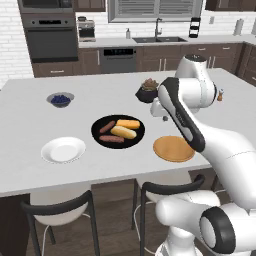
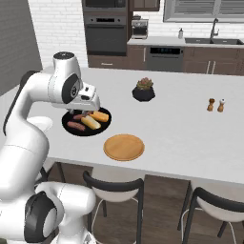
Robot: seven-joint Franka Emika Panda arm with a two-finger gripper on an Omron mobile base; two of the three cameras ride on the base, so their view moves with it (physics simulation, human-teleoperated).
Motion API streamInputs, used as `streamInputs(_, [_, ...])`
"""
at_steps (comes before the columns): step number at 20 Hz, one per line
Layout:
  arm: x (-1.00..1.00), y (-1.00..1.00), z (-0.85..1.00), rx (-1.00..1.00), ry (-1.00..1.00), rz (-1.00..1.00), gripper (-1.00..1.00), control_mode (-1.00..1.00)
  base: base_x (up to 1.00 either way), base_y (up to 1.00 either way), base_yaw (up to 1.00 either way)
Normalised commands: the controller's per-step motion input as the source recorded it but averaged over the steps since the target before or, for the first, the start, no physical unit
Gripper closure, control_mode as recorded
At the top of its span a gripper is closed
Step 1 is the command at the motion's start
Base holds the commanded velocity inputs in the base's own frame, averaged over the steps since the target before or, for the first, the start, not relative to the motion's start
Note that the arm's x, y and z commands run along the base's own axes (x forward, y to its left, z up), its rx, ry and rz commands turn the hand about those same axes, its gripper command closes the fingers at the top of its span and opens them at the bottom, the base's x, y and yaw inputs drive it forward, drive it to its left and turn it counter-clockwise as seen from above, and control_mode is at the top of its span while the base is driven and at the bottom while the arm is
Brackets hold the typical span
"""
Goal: Place one bun and one sausage from the bowl on each plate.
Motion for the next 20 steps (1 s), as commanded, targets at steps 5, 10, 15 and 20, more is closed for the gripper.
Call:
streamInputs(5, [0.25, 0.3, -0.15, -0.06, -0.02, 0.02, -1.0, -1.0, 0.0, 0.0, 0.0])
streamInputs(10, [0.66, 0.17, -0.33, -0.02, 0.09, 0.06, -1.0, -1.0, 0.0, 0.0, 0.0])
streamInputs(15, [0.51, 0.0, -0.57, -0.02, 0.1, 0.13, -1.0, -1.0, 0.0, 0.0, 0.0])
streamInputs(20, [0.7, 0.17, -0.61, -0.03, 0.09, 0.18, -1.0, -1.0, 0.0, 0.0, 0.0])
